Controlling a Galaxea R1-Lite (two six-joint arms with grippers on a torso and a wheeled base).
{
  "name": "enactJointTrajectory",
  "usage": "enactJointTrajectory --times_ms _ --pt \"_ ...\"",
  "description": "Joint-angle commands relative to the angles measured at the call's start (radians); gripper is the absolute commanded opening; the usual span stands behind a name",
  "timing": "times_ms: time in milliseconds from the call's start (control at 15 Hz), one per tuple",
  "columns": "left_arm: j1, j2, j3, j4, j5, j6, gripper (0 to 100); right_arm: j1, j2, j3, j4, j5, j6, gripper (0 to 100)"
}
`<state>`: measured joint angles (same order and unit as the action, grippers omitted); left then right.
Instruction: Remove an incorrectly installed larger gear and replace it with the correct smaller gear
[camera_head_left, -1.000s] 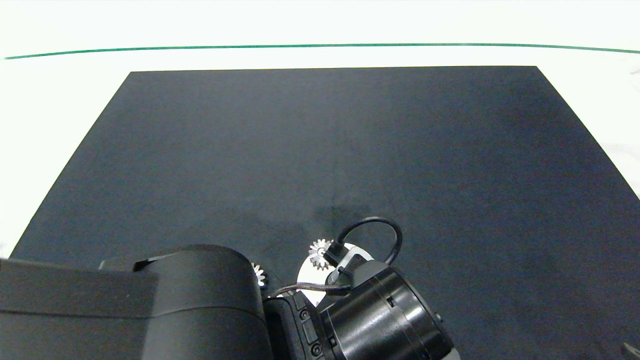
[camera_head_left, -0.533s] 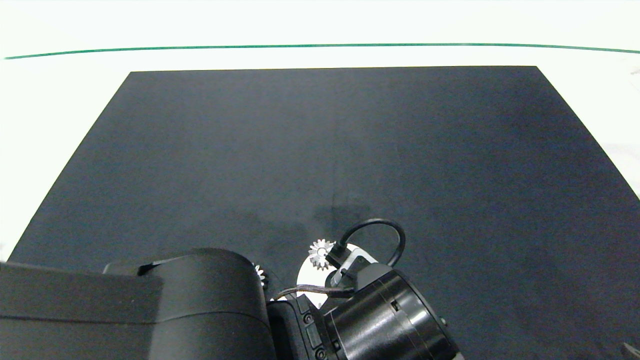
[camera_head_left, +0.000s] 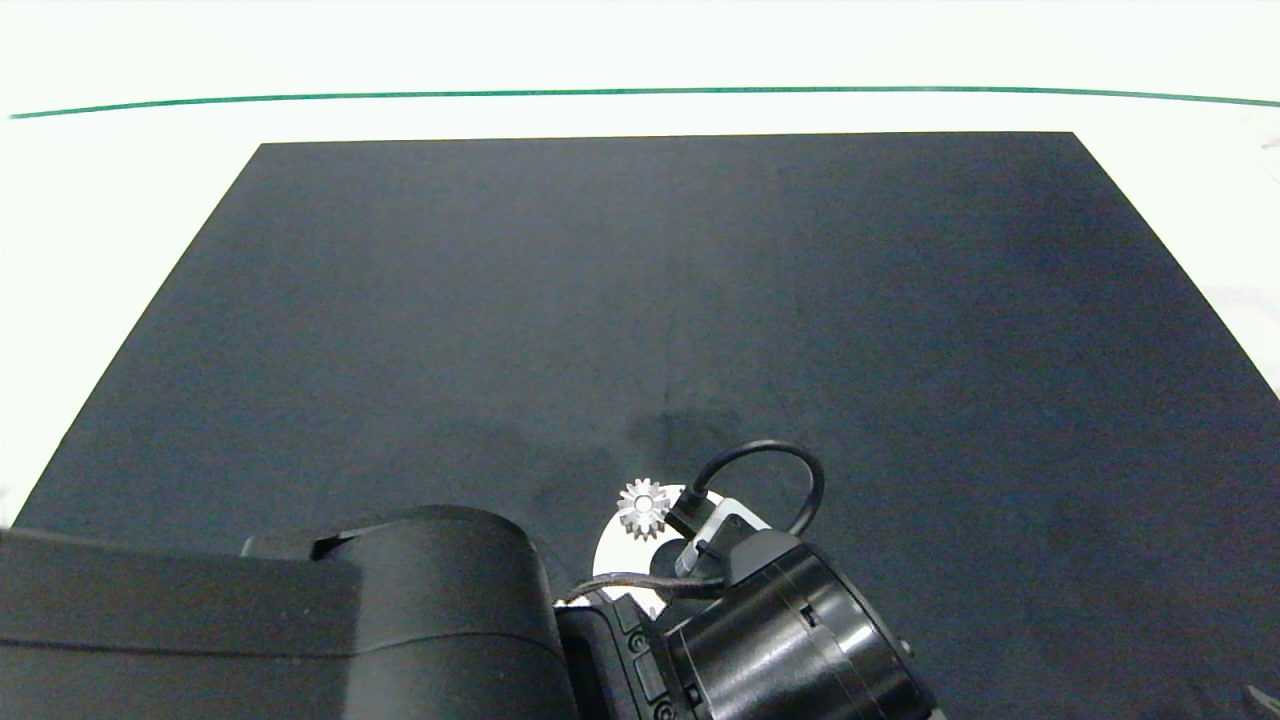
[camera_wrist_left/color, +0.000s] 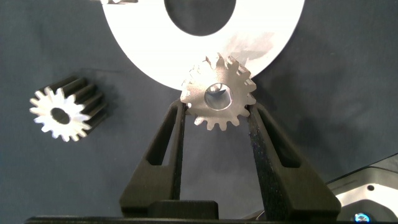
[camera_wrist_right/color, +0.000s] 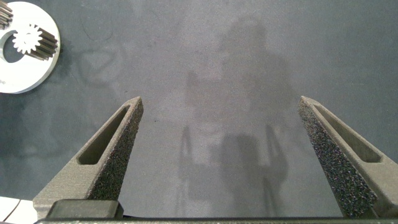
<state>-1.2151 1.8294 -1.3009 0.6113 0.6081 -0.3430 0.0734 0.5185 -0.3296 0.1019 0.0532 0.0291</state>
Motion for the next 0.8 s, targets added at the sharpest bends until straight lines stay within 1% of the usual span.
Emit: enactJointTrajectory --times_ms 67,400,800 --pt "-0.001 0.018 0.000 0.001 0.004 -0.002 19 0.000 0.002 0.000 0.001 0.000 0.000 100" --pt "-0.001 0.024 -0.001 0.001 0.004 -0.002 19 0.000 0.002 0.001 0.001 0.000 0.000 100" --pt "0.011 0.021 -0.017 0.002 0.002 0.007 19 0.000 0.000 0.001 0.001 0.002 0.000 100"
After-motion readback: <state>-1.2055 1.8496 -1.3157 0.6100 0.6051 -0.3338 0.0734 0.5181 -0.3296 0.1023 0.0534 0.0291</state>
